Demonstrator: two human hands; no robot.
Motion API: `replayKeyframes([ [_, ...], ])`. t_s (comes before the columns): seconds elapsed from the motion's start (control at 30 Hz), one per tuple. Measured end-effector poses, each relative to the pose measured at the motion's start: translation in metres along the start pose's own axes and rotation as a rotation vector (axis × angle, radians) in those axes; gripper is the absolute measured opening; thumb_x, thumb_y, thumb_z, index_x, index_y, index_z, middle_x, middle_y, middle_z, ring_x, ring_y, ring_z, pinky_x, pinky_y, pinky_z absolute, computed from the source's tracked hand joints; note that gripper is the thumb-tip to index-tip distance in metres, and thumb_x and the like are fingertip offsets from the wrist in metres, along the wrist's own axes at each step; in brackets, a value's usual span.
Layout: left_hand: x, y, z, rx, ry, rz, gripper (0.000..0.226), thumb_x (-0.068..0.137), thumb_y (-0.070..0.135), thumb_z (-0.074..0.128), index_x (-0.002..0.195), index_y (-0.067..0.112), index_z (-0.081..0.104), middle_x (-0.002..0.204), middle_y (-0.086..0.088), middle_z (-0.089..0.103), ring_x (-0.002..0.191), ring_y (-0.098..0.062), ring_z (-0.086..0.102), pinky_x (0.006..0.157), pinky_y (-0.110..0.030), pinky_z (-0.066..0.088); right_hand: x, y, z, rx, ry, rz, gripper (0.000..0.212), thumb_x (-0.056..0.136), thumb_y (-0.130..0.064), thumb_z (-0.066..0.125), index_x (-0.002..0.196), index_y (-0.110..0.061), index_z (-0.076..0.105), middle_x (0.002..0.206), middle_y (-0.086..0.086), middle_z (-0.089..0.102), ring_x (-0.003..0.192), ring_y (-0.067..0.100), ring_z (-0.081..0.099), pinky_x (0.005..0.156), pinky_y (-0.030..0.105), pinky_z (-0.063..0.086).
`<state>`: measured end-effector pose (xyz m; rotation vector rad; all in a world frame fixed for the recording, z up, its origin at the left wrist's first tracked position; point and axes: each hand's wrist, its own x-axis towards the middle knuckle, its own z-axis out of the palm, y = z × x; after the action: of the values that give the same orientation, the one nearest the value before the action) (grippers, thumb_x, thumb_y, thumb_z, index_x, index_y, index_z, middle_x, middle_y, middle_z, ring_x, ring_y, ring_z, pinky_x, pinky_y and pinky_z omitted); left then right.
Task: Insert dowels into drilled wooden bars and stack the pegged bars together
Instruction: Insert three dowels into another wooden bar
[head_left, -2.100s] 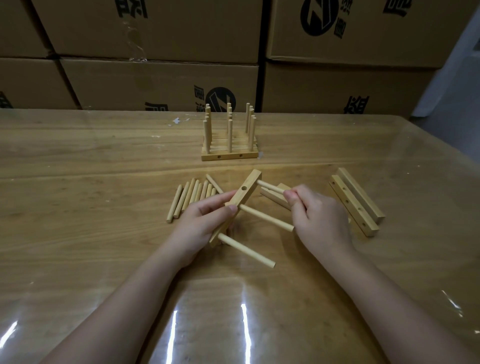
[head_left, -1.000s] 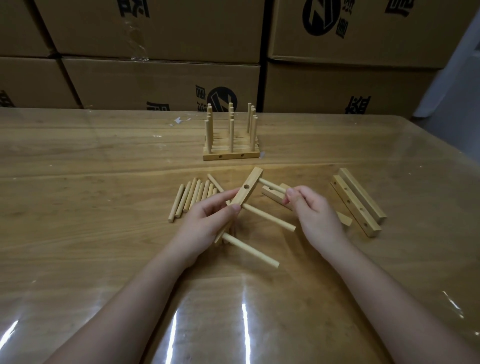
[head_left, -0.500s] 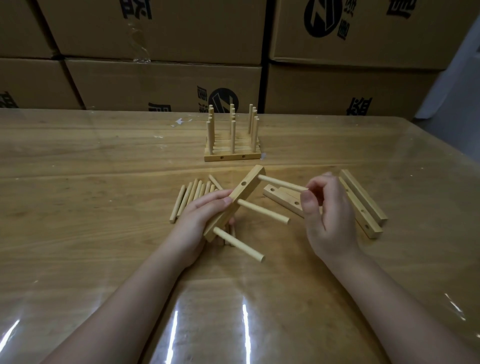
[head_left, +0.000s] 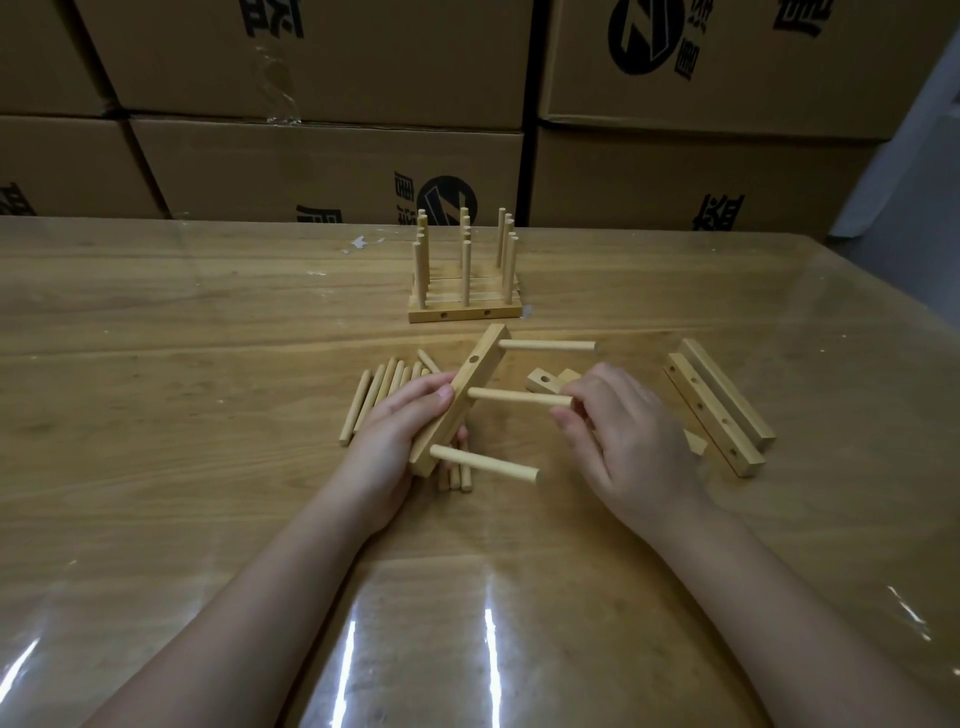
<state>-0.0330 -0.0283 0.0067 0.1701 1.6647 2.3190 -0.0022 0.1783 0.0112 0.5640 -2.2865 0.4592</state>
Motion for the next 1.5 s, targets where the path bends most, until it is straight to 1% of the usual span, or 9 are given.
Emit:
replayKeyframes([
  [0.37, 0.002, -0.002, 0.001, 0.084, -0.016, 0.016, 0.032, 0.079, 0.024, 0.057, 0.108, 0.016, 0.068, 0.079, -0.002, 0.067, 0.064, -0.012, 0.063, 0.053, -0.021, 0.053, -0.002, -0.004, 0.001, 0.091, -0.093, 0.042, 0.037, 0.096, -0.029, 0.033, 0.076, -0.006, 0.055, 0.069, -0.004, 0.048, 0.063, 0.008, 0.043, 0.058, 0.017, 0.030],
  [0.6, 0.001, -0.005, -0.003, 0.107, -0.012, 0.021, 0.025, 0.085, 0.024, 0.057, 0.107, 0.020, 0.069, 0.079, -0.005, 0.066, 0.066, -0.014, 0.062, 0.054, -0.023, 0.053, -0.002, -0.012, 0.005, 0.176, -0.071, 0.130, 0.042, 0.095, -0.031, 0.032, 0.068, -0.007, 0.052, 0.057, -0.005, 0.043, 0.050, 0.011, 0.041, 0.044, 0.028, 0.035],
  [0.8, 0.000, -0.005, -0.003, 0.098, -0.017, 0.034, 0.022, 0.082, 0.027, 0.058, 0.098, 0.026, 0.073, 0.079, -0.002, 0.066, 0.066, -0.012, 0.063, 0.054, -0.022, 0.053, -0.005, -0.010, 0.004, 0.232, -0.100, 0.192, 0.046, 0.094, -0.038, 0.030, 0.067, -0.009, 0.054, 0.050, -0.001, 0.047, 0.045, 0.015, 0.044, 0.044, 0.037, 0.038],
  [0.97, 0.000, -0.005, -0.003, 0.088, -0.007, 0.038, 0.023, 0.084, 0.024, 0.058, 0.104, 0.022, 0.069, 0.079, -0.001, 0.067, 0.067, -0.012, 0.064, 0.054, -0.022, 0.053, -0.004, -0.011, 0.005, 0.204, -0.110, 0.219, 0.047, 0.093, -0.050, 0.024, 0.072, -0.017, 0.050, 0.054, -0.009, 0.045, 0.047, 0.008, 0.044, 0.042, 0.027, 0.035],
  [1.07, 0.000, -0.003, -0.002, 0.029, -0.008, 0.031, 0.030, 0.077, 0.027, 0.061, 0.104, 0.020, 0.071, 0.081, -0.002, 0.069, 0.067, -0.012, 0.066, 0.052, -0.022, 0.054, -0.004, -0.014, 0.003, 0.209, 0.042, 0.245, 0.049, 0.092, -0.061, 0.022, 0.086, -0.019, 0.048, 0.065, -0.006, 0.050, 0.057, 0.005, 0.048, 0.050, 0.018, 0.035],
  [1.2, 0.004, -0.005, -0.003, -0.052, 0.027, 0.052, 0.025, 0.083, 0.022, 0.058, 0.104, 0.018, 0.071, 0.078, -0.008, 0.066, 0.064, -0.013, 0.064, 0.046, -0.021, 0.051, -0.004, -0.019, 0.001, 0.300, 0.224, 0.058, 0.040, 0.097, -0.050, 0.026, 0.084, -0.016, 0.042, 0.068, 0.001, 0.044, 0.061, 0.012, 0.040, 0.058, 0.026, 0.035],
  [1.3, 0.007, -0.007, -0.004, -0.098, 0.076, 0.070, 0.027, 0.083, 0.022, 0.058, 0.106, 0.014, 0.069, 0.075, -0.007, 0.067, 0.062, -0.013, 0.064, 0.042, -0.021, 0.048, -0.006, -0.024, 0.001, 0.215, 0.139, -0.105, 0.040, 0.097, -0.049, 0.027, 0.084, -0.015, 0.044, 0.071, -0.002, 0.042, 0.069, 0.006, 0.035, 0.064, 0.023, 0.030],
  [1.4, 0.007, -0.008, -0.004, -0.092, 0.081, 0.084, 0.025, 0.078, 0.024, 0.061, 0.100, 0.017, 0.071, 0.075, -0.006, 0.067, 0.062, -0.012, 0.064, 0.042, -0.021, 0.048, -0.005, -0.027, 0.002, 0.119, -0.044, -0.119, 0.042, 0.096, -0.051, 0.027, 0.094, -0.015, 0.049, 0.083, -0.011, 0.036, 0.077, -0.002, 0.029, 0.070, 0.016, 0.026],
  [1.5, 0.006, -0.009, -0.005, -0.065, 0.076, 0.087, 0.018, 0.082, 0.022, 0.061, 0.092, 0.022, 0.076, 0.074, -0.005, 0.067, 0.061, -0.011, 0.064, 0.043, -0.021, 0.048, -0.003, -0.029, 0.002, 0.060, -0.123, -0.146, 0.039, 0.098, -0.045, 0.025, 0.099, -0.017, 0.053, 0.080, -0.006, 0.047, 0.074, 0.006, 0.042, 0.065, 0.020, 0.035],
])
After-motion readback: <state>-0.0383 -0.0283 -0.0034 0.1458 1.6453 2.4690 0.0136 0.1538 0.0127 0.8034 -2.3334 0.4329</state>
